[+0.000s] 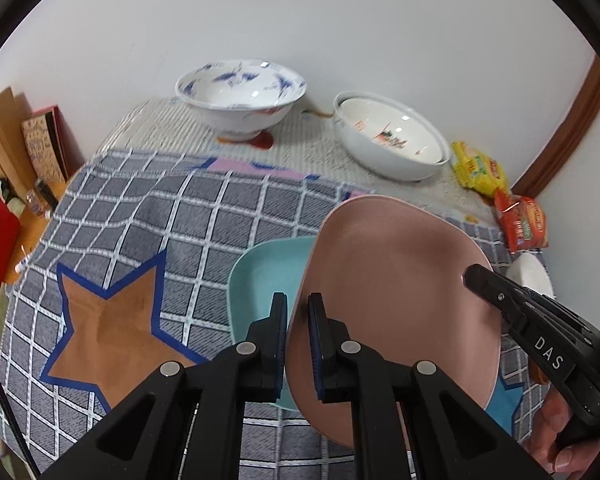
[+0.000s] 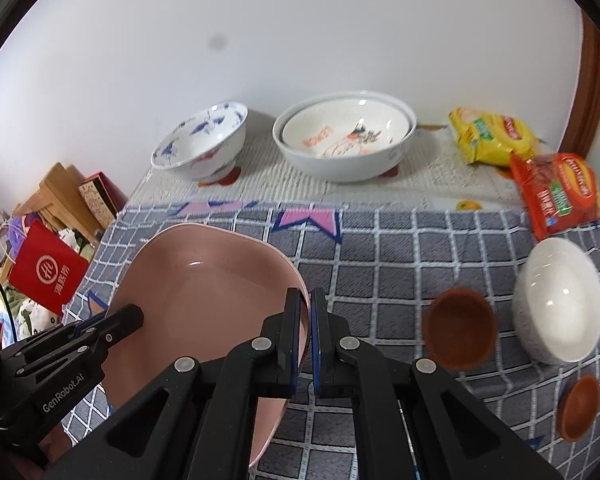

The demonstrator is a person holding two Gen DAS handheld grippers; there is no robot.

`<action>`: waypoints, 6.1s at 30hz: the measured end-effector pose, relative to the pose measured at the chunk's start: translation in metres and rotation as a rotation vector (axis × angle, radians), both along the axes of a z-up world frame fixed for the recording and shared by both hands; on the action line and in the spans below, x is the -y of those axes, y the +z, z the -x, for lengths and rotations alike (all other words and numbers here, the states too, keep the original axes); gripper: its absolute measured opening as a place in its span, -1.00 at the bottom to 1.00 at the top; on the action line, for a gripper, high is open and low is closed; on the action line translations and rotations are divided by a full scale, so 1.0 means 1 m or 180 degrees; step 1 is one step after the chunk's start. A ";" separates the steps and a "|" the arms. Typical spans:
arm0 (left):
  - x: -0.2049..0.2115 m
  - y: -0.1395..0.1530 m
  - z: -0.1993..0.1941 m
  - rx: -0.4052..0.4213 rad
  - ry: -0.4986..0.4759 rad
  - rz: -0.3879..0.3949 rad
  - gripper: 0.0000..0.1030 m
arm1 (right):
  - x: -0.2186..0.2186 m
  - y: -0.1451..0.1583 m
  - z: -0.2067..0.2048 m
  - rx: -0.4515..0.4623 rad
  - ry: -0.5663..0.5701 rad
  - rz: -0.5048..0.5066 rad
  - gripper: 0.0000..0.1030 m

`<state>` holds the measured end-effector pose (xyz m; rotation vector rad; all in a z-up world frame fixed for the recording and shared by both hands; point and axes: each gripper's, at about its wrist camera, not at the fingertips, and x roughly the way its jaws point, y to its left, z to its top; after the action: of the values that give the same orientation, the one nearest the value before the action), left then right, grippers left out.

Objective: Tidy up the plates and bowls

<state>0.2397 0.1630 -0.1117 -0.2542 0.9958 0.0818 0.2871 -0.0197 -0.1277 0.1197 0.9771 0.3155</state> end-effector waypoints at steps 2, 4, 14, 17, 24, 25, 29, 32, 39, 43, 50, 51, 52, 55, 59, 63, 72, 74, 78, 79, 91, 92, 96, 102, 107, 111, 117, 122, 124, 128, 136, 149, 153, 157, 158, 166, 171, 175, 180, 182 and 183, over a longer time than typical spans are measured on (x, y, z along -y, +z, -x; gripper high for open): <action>-0.007 -0.010 -0.002 -0.0063 0.0046 0.0021 -0.79 | -0.007 -0.009 -0.004 -0.0055 0.0035 0.0017 -0.90; -0.011 -0.016 -0.004 -0.0097 0.0067 0.0016 -0.79 | -0.015 -0.018 -0.008 -0.0101 0.0083 0.0038 -0.90; -0.029 -0.041 -0.018 -0.0254 0.0179 0.0047 -0.79 | -0.043 -0.046 -0.033 -0.0193 0.0279 0.0095 -0.88; -0.028 -0.043 -0.021 -0.0266 0.0165 0.0051 -0.79 | -0.046 -0.050 -0.039 -0.0184 0.0309 0.0128 -0.87; -0.026 -0.044 -0.021 -0.0303 0.0135 0.0040 -0.79 | -0.051 -0.050 -0.047 -0.0107 0.0448 0.0201 -0.83; -0.026 -0.044 -0.021 -0.0311 0.0129 0.0039 -0.79 | -0.052 -0.050 -0.047 -0.0091 0.0467 0.0215 -0.81; -0.023 -0.046 -0.016 -0.0337 0.0108 0.0034 -0.79 | -0.057 -0.052 -0.048 -0.0047 0.0532 0.0245 -0.73; -0.022 -0.047 -0.012 -0.0348 0.0106 0.0039 -0.79 | -0.059 -0.054 -0.045 -0.0004 0.0556 0.0252 -0.68; -0.018 -0.052 -0.002 -0.0396 0.0067 0.0086 -0.79 | -0.060 -0.059 -0.040 -0.0050 0.0635 0.0220 -0.59; -0.015 -0.049 0.004 -0.0363 0.0046 0.0044 -0.79 | -0.058 -0.060 -0.035 -0.0055 0.0649 0.0158 -0.52; -0.014 -0.040 0.013 -0.0326 0.0038 0.0043 -0.71 | -0.048 -0.058 -0.023 -0.0052 0.0635 0.0079 -0.41; -0.013 -0.039 0.014 -0.0322 0.0036 0.0029 -0.67 | -0.047 -0.060 -0.022 -0.0063 0.0628 0.0071 -0.39; -0.012 -0.037 0.015 -0.0320 0.0039 -0.0025 -0.64 | -0.046 -0.062 -0.021 -0.0080 0.0622 0.0065 -0.39; -0.011 -0.034 0.019 -0.0290 0.0045 -0.0126 -0.51 | -0.041 -0.069 -0.016 -0.0145 0.0621 0.0061 -0.39; -0.013 -0.032 0.022 -0.0311 0.0076 -0.0110 -0.51 | -0.035 -0.074 -0.009 -0.0183 0.0618 0.0066 -0.39; -0.009 -0.023 0.025 -0.0257 0.0069 -0.0129 -0.51 | -0.028 -0.067 -0.002 -0.0142 0.0619 0.0032 -0.39; 0.026 0.007 0.032 -0.0062 -0.0062 -0.0228 -0.51 | 0.012 -0.027 0.024 0.0104 0.0497 0.0080 -0.37; 0.039 0.012 0.033 -0.0018 -0.0098 -0.0311 -0.51 | 0.028 -0.018 0.031 0.0131 0.0445 0.0091 -0.37; 0.071 0.020 0.033 0.0064 -0.0220 -0.0316 -0.51 | 0.065 -0.002 0.047 0.0286 0.0280 0.0235 -0.37; 0.078 0.021 0.032 0.0073 -0.0254 -0.0309 -0.51 | 0.076 0.003 0.051 0.0332 0.0222 0.0284 -0.35; 0.173 0.025 0.015 0.0208 -0.0612 -0.0308 -0.02 | 0.235 -0.001 0.100 0.0255 -0.0723 0.0616 -0.16; 0.178 0.021 0.010 0.0172 -0.0643 -0.0242 -0.02 | 0.246 -0.005 0.103 0.0214 -0.0783 0.0601 -0.16; 0.192 0.004 -0.007 -0.0054 -0.0748 -0.0089 -0.02 | 0.286 -0.030 0.115 0.0010 -0.1007 0.0507 -0.16; 0.203 -0.014 -0.023 -0.0150 -0.0755 -0.0180 -0.02 | 0.307 -0.062 0.117 -0.0171 -0.1129 0.0367 -0.16; 0.201 -0.032 -0.043 -0.0262 -0.0712 -0.0113 -0.02 | 0.310 -0.074 0.106 -0.0224 -0.1153 0.0192 -0.16; 0.204 -0.043 -0.057 -0.0298 -0.0729 -0.0092 -0.02 | 0.310 -0.079 0.102 -0.0241 -0.1172 0.0101 -0.16; 0.205 -0.055 -0.070 -0.0362 -0.0741 -0.0090 -0.05 | 0.305 -0.088 0.094 -0.0291 -0.1173 0.0039 -0.16; 0.206 -0.064 -0.077 -0.0401 -0.0777 -0.0084 -0.07 | 0.306 -0.092 0.084 -0.0326 -0.1213 -0.0024 -0.21; 0.207 -0.067 -0.079 -0.0414 -0.0790 -0.0063 -0.12 | 0.305 -0.095 0.080 -0.0347 -0.1232 -0.0019 -0.24; 0.208 -0.075 -0.084 -0.0461 -0.0809 -0.0032 -0.32 | 0.305 -0.099 0.078 -0.0358 -0.1256 -0.0048 -0.32; 0.213 -0.078 -0.091 -0.0456 -0.0870 -0.0063 -0.50 | 0.298 -0.104 0.073 -0.0351 -0.1205 -0.0007 -0.72; 0.217 -0.067 -0.081 -0.0372 -0.0903 -0.0066 -0.84 | 0.293 -0.096 0.080 -0.0275 -0.1238 -0.0066 -0.83; 0.213 -0.053 -0.067 -0.0301 -0.0935 -0.0091 -0.84 | 0.291 -0.089 0.085 -0.0225 -0.1240 -0.0036 -0.83; 0.210 -0.037 -0.057 -0.0225 -0.0935 -0.0087 -0.84 | 0.288 -0.080 0.090 -0.0174 -0.1241 -0.0036 -0.83; 0.209 -0.031 -0.053 -0.0197 -0.0937 -0.0099 -0.84 | 0.288 -0.077 0.091 -0.0157 -0.1241 -0.0057 -0.83; 0.192 0.014 -0.031 0.0019 -0.0857 -0.0037 -0.84 | 0.289 -0.039 0.095 0.0001 -0.1249 -0.0204 -0.83; 0.177 0.031 -0.021 0.0109 -0.0781 -0.0028 -0.84 | 0.287 -0.015 0.088 0.0072 -0.1209 -0.0244 -0.83; 0.165 0.037 -0.014 0.0127 -0.0722 -0.0005 -0.84 | 0.284 0.002 0.082 0.0160 -0.1202 -0.0239 -0.83; 0.151 0.040 -0.011 0.0140 -0.0655 -0.0041 -0.84 | 0.276 0.012 0.063 0.0212 -0.1152 -0.0245 -0.83; 0.145 0.040 -0.013 0.0144 -0.0619 -0.0021 -0.84 | 0.271 0.012 0.056 0.0212 -0.1119 -0.0207 -0.83; 0.142 0.040 -0.014 0.0145 -0.0604 -0.0012 -0.84 | 0.268 0.011 0.050 0.0209 -0.1092 -0.0175 -0.83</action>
<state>0.2536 0.0209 -0.0715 -0.1565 0.9699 -0.0945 0.2373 -0.2872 -0.1164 0.3209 0.8657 0.0306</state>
